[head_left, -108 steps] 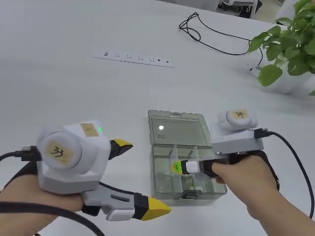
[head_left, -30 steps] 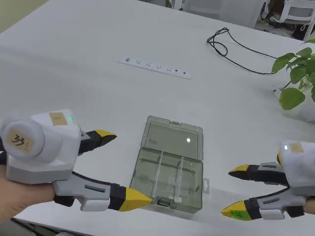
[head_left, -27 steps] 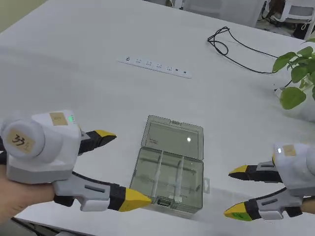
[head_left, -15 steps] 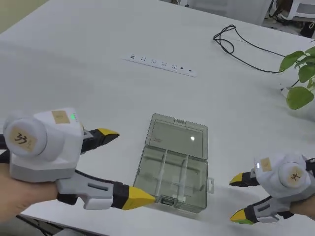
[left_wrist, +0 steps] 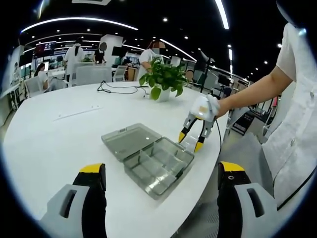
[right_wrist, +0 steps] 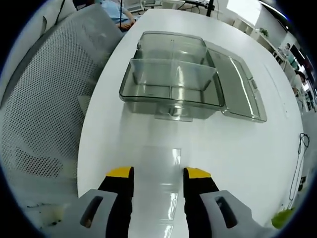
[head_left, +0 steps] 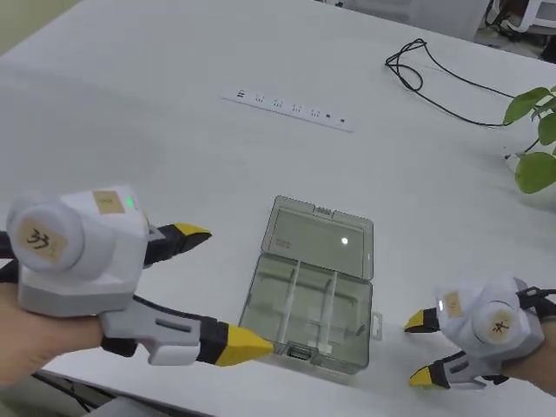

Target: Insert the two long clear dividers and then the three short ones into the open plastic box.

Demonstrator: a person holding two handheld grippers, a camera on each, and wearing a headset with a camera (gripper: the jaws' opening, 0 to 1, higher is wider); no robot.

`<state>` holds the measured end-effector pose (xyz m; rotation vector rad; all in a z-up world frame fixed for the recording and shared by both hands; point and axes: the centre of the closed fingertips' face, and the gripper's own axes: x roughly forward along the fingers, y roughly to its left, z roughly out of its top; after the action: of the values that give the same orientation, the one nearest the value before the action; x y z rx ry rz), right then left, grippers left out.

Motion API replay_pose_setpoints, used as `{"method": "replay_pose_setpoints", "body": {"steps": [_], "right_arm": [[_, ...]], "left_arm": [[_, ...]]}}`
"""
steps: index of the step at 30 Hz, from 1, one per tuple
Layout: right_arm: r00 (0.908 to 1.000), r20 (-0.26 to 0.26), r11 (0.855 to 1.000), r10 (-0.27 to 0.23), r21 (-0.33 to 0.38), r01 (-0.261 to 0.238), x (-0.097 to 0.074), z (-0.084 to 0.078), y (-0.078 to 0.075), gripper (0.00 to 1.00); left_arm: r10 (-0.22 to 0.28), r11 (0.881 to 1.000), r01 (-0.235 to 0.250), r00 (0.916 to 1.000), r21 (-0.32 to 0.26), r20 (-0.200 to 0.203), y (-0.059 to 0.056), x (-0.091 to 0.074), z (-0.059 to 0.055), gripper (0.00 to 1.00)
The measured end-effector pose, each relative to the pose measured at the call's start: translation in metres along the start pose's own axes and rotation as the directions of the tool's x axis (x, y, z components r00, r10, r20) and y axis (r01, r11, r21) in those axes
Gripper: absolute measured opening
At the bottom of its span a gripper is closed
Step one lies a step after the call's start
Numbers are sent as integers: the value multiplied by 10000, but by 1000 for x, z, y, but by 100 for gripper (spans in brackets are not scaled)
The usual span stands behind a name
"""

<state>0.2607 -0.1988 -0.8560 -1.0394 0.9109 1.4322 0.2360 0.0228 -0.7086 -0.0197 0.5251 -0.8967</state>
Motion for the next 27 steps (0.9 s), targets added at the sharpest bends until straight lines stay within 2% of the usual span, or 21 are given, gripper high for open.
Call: {"method": "replay_pose_setpoints", "body": {"steps": [7, 20, 27], "right_arm": [[10000, 25, 9999, -62, 80, 62, -1, 1, -2, 33], [9998, 77, 9992, -159, 358, 156, 0, 2, -1, 33], [9982, 370, 9974, -483, 558, 462, -10, 8, 1, 33]], "left_arm": [[13, 10000, -13, 10000, -27, 48, 1, 0, 1, 95], [-72, 10000, 72, 10000, 0, 46, -2, 2, 3, 94], [-153, 9999, 153, 9999, 61, 79, -5, 3, 5, 94]]}}
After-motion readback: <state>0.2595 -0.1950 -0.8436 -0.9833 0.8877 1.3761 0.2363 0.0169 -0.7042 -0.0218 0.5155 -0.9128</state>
